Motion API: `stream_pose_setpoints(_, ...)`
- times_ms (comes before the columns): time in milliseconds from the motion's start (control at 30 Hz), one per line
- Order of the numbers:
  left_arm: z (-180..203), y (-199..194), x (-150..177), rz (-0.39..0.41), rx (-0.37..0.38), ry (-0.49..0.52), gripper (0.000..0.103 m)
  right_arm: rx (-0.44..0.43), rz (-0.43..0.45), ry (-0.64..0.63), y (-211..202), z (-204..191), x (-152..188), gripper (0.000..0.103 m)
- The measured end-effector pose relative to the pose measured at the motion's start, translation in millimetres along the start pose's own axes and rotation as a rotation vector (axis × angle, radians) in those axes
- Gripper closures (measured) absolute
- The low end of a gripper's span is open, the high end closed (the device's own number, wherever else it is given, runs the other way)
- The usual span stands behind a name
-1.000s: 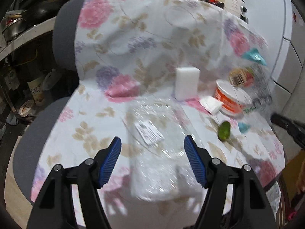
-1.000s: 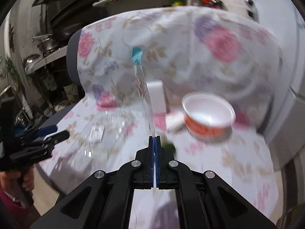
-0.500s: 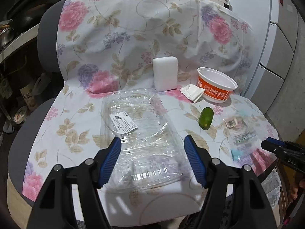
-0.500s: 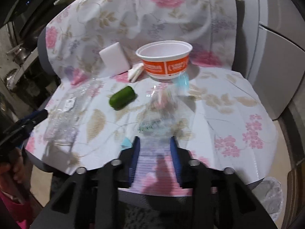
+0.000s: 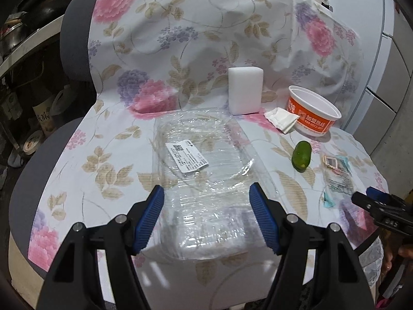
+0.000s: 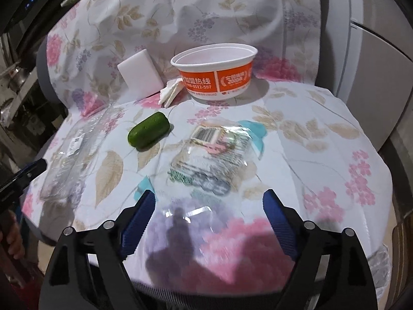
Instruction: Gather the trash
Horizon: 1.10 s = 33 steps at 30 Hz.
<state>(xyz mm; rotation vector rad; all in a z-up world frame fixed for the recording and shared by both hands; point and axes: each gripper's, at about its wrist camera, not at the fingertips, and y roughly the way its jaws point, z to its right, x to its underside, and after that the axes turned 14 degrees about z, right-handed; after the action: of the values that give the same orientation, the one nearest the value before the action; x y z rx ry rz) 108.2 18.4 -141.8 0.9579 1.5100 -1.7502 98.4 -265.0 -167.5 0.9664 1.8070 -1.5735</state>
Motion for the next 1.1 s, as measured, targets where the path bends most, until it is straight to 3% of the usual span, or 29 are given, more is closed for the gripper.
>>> stream_pose_setpoints(333, -21, 14, 5, -0.024, -0.013, -0.038, 0.036, 0.147, -0.023, -0.058, 49, -25, -2, 0.010)
stream_pose_setpoints(533, -26, 20, 9, -0.033, -0.011, -0.053, 0.036, 0.126, -0.025, -0.090, 50, -29, 0, 0.015)
stream_pose_setpoints(567, -26, 20, 9, -0.033, -0.010, -0.055, 0.036, 0.106, -0.024, -0.099, 49, -31, -1, 0.023)
stream_pose_setpoints(600, -25, 20, 9, -0.033, -0.010, -0.055, 0.036, 0.090, -0.019, -0.113, 47, -34, -1, 0.048)
stream_pose_setpoints(667, -24, 19, 9, -0.031, -0.007, -0.055, 0.036, 0.052, -0.014, -0.143, 45, -42, -1, 0.088)
stream_pose_setpoints(700, -24, 18, 9, -0.029, -0.006, -0.055, 0.036, 0.028, -0.014, -0.152, 45, -46, -1, 0.102)
stream_pose_setpoints(733, -24, 17, 9, -0.026, -0.004, -0.053, 0.036, -0.001, -0.009, -0.153, 44, -48, -2, 0.103)
stream_pose_setpoints(833, -24, 9, 8, -0.014, -0.008, -0.037, 0.036, -0.045, 0.048, -0.087, 25, -36, -12, 0.099)
stream_pose_setpoints(933, -25, 5, 6, -0.004, -0.012, -0.032, 0.036, -0.015, 0.074, -0.031, 2, -13, -20, 0.062)
stream_pose_setpoints(967, -24, 4, 6, -0.001, -0.010, -0.034, 0.036, -0.003, 0.076, -0.028, -4, -8, -19, 0.044)
stream_pose_setpoints(1000, -23, 4, 6, 0.000, -0.007, -0.036, 0.036, -0.001, 0.079, -0.024, -11, -3, -16, 0.040)
stream_pose_setpoints(1100, -14, 5, 5, 0.002, 0.015, -0.030, 0.036, -0.027, 0.045, -0.002, -22, 9, 1, 0.040)
